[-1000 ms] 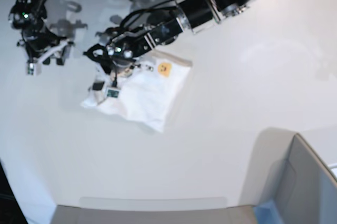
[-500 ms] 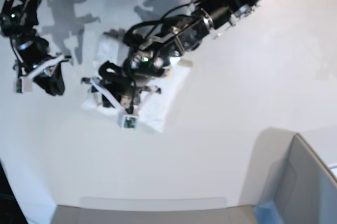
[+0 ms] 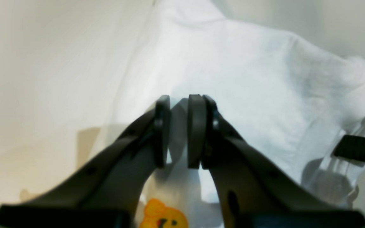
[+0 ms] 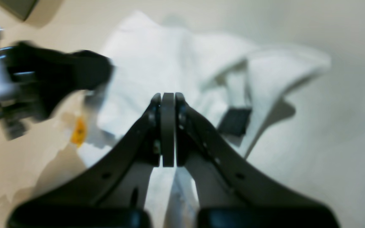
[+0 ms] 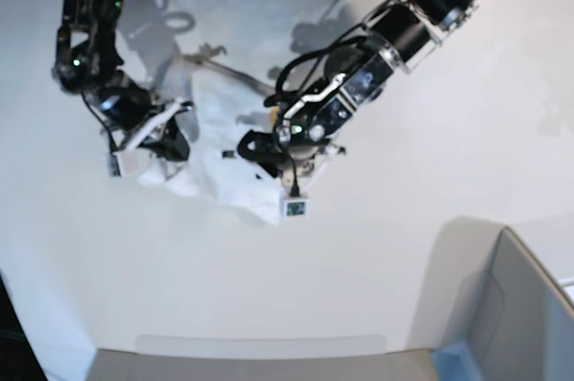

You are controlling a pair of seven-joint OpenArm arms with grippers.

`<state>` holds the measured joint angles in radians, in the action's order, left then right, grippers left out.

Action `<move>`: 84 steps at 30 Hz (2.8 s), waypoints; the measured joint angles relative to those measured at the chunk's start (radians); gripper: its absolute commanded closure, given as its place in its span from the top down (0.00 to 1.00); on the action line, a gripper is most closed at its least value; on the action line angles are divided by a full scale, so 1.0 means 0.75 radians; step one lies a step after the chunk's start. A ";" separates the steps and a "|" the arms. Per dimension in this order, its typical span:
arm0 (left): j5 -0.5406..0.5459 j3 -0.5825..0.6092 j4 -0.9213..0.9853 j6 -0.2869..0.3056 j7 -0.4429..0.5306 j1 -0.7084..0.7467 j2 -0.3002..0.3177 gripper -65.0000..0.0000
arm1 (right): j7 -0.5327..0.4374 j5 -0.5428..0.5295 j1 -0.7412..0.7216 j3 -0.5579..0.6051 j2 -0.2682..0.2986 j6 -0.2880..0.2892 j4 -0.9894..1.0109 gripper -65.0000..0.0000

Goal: Layout the t-shirt on the table in an organized manner, then fold the t-shirt properly
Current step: 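Move both grippers to opposite sides of the white shirt bundle, then press and square the bundle sides with both grippers into a rectangle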

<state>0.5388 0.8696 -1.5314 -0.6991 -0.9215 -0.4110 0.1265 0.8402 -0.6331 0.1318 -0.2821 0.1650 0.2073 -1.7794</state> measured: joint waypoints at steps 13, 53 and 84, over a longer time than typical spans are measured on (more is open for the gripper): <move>-0.045 -0.038 0.040 0.015 0.081 0.131 0.113 0.14 | 0.002 0.205 -0.282 -0.032 -0.031 0.005 0.491 0.00; -0.003 -0.316 0.206 0.055 0.150 0.012 0.047 0.10 | 0.566 0.185 0.207 -0.030 -0.248 -0.248 -0.266 0.00; -0.015 -0.522 -0.307 0.002 0.126 0.294 0.316 0.10 | 0.744 0.257 -0.257 0.007 -0.229 -0.248 -0.038 0.00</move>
<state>0.5274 0.4782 -1.7618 -0.6975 -0.8268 -0.1905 0.3637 1.3979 -0.4404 -0.0612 -0.2768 -0.0067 0.0212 -1.8076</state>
